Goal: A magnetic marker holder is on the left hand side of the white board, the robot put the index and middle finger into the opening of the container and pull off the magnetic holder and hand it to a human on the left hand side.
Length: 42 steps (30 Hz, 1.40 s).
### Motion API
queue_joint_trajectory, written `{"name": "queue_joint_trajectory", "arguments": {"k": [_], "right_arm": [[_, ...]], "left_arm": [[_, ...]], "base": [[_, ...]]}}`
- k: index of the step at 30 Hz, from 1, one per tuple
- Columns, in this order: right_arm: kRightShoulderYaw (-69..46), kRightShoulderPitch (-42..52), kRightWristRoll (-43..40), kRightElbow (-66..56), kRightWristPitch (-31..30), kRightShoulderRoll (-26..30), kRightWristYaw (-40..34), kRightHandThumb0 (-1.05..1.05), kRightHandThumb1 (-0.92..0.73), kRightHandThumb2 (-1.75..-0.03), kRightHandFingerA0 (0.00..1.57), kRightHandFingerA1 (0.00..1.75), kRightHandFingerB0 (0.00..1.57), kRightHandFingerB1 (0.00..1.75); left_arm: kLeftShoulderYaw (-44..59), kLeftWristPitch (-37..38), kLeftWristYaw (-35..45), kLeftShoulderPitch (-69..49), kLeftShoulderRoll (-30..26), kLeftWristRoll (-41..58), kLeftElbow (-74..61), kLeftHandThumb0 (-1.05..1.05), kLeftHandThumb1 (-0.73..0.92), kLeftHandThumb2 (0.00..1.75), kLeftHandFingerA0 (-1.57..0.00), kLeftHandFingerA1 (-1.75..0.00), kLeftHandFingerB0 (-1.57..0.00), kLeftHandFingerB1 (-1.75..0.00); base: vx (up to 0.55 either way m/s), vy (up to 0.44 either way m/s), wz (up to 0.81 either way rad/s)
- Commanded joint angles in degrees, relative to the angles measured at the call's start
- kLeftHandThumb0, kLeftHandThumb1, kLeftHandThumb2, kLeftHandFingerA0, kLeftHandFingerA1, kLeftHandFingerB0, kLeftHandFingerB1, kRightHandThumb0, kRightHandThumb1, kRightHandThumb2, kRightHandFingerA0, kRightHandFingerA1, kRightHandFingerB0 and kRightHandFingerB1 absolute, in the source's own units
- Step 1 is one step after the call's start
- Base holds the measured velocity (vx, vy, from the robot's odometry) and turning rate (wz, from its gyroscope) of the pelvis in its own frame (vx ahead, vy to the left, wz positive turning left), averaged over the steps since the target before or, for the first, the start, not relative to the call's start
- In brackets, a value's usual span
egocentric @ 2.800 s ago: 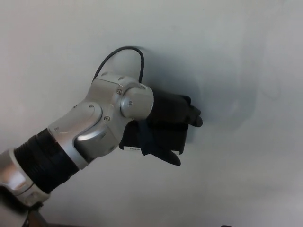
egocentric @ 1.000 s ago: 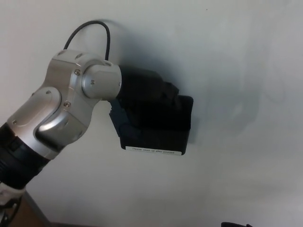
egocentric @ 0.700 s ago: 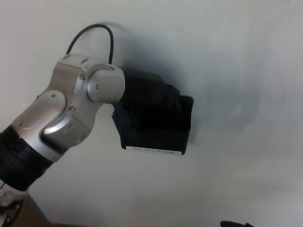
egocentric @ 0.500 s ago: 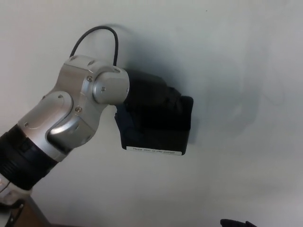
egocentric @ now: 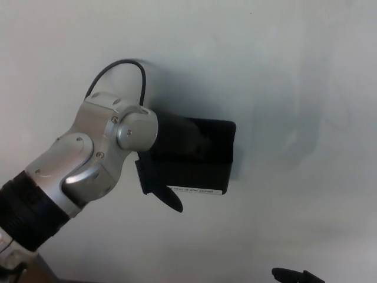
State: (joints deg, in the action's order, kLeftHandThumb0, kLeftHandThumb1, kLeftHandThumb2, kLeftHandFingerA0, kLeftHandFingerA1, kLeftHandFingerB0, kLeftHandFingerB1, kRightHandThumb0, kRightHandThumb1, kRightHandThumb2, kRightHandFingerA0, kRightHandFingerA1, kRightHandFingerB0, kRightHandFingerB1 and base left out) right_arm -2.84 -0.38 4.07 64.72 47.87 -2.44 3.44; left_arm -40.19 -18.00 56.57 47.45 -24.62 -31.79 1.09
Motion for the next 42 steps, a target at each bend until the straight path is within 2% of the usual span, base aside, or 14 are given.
{"name": "queue_joint_trajectory", "arguments": {"k": [1, 5, 6, 7, 8, 13, 14, 17, 18, 24, 25, 31, 35, 42], "right_arm": [[-0.5, -0.6, -1.1, -0.1, -1.0, 0.4, 0.3, -0.66, -0.82, -0.65, 0.67, 0.53, 0.6, 0.47], [-0.3, -0.9, -0.6, -0.3, -1.0, 0.5, -0.1, -0.67, -0.83, -0.65, 0.67, 0.54, 0.59, 0.48], [-0.3, -1.0, -0.6, -0.3, -1.1, 0.5, -0.1, -0.65, -0.83, -0.64, 0.68, 0.54, 0.6, 0.47], [-0.4, -1.2, -0.7, -0.2, -1.2, 0.5, 0.0, -0.65, -0.83, -0.64, 0.68, 0.54, 0.6, 0.47], [-0.4, -1.5, -0.7, -0.2, -1.4, 0.5, -0.1, -0.65, -0.83, -0.65, 0.7, 0.55, 0.6, 0.47], [-0.2, -1.7, -0.4, 0.1, -1.3, 0.3, -0.5, -0.65, -0.84, -0.65, 0.67, 0.53, 0.6, 0.48], [-0.1, -1.7, -0.3, 0.1, -1.1, 0.4, -0.5, -0.65, -0.84, -0.65, 0.66, 0.53, 0.6, 0.49], [-0.6, -1.5, -1.1, 0.2, -1.2, 0.2, 0.1, -0.66, -0.83, -0.64, 0.69, 0.56, 0.61, 0.48], [-0.7, -1.5, -1.3, 0.0, -1.2, 0.1, 0.4, -0.67, -0.83, -0.65, 0.68, 0.55, 0.6, 0.48], [-0.5, -1.7, -1.0, -0.1, -0.9, 0.1, 0.3, -0.67, -0.83, -0.65, 0.69, 0.57, 0.63, 0.5], [-0.6, -1.8, -1.2, -0.1, -1.0, 0.0, 0.5, -0.68, -0.82, -0.65, 0.69, 0.56, 0.65, 0.5], [-0.8, -2.2, -1.3, -0.4, -1.2, -0.1, 0.6, -0.65, -0.83, -0.65, 0.69, 0.56, 0.66, 0.49], [-1.1, -2.8, -2.0, -0.4, -1.4, -0.5, 1.3, -0.65, -0.82, -0.65, 0.7, 0.56, 0.67, 0.49], [-1.4, -3.1, -2.5, -0.4, -1.7, -0.7, 2.3, -0.64, -0.83, -0.65, 0.71, 0.58, 0.67, 0.49]], "left_arm": [[-0.6, 3.3, 2.3, -2.2, -2.3, -0.2, 1.6, -0.86, 0.46, 0.81, -0.49, -0.51, -0.26, -0.37], [-0.6, 4.7, 2.1, -1.8, -2.3, -0.5, 2.6, -0.82, 0.44, 0.81, -0.49, -0.51, -0.23, -0.37], [-0.7, 5.2, 1.9, -1.5, -2.1, -0.7, 3.1, -0.74, 0.5, 0.56, -0.54, -0.46, -0.32, -0.31], [-0.7, 5.3, 1.9, -1.3, -2.0, -0.9, 3.3, -0.74, 0.5, 0.56, -0.54, -0.46, -0.32, -0.31], [-0.7, 5.4, 1.7, -1.0, -1.6, -0.9, 3.8, -0.68, 0.5, 0.56, -0.69, -0.59, -0.32, -0.31], [-0.5, 6.5, -1.0, -2.5, -0.3, -1.2, 4.2, -0.42, 0.64, 0.59, -0.67, -0.78, -0.43, -0.33], [-1.4, 6.4, -0.8, -2.4, 0.2, -1.7, 5.0, -0.29, 0.64, 0.61, -0.84, -0.56, -0.6, -0.4], [-5.2, 6.5, 2.2, -1.1, 1.5, -3.5, 7.6, -0.27, 0.58, 0.6, -0.83, -0.5, -0.77, -0.47], [-6.3, 8.1, 2.2, -1.3, 1.7, -3.7, 8.5, -0.43, 0.35, 0.8, -0.89, -0.69, -0.84, -0.71], [-8.4, 8.5, 2.0, -3.2, 3.0, -2.9, 10.5, -0.31, 0.46, 0.91, -0.92, -0.77, -0.81, -0.87], [-8.4, 9.1, 1.6, -3.8, 3.2, -2.4, 11.2, -0.33, 0.5, 1.02, -0.91, -0.98, -0.79, -1.13], [-6.3, 6.5, 4.7, -5.1, 5.5, 1.8, 14.7, -0.32, 0.39, 1.26, -0.77, -1.27, -0.74, -1.24], [-5.2, 3.7, 9.8, -4.8, 6.6, 4.0, 16.6, -0.3, 0.41, 1.16, -0.76, -1.65, -0.74, -1.35], [-2.4, 0.0, 19.6, -6.2, 7.1, 11.7, 17.6, -0.29, 0.53, 0.84, -0.76, -1.66, -0.67, -1.44]], "base": [[0.0, 0.0, 0.0], [0.0, 0.0, 0.0], [0.0, 0.0, 0.0], [0.0, 0.0, 0.0], [0.0, 0.0, 0.0], [0.0, 0.0, 0.0], [0.0, 0.0, 0.0], [0.0, 0.0, 0.0], [0.0, 0.0, 0.0], [0.0, 0.0, 0.0], [0.0, 0.0, 0.0], [0.0, 0.0, 0.0], [0.0, 0.0, 0.0], [0.0, 0.0, 0.0]]}}
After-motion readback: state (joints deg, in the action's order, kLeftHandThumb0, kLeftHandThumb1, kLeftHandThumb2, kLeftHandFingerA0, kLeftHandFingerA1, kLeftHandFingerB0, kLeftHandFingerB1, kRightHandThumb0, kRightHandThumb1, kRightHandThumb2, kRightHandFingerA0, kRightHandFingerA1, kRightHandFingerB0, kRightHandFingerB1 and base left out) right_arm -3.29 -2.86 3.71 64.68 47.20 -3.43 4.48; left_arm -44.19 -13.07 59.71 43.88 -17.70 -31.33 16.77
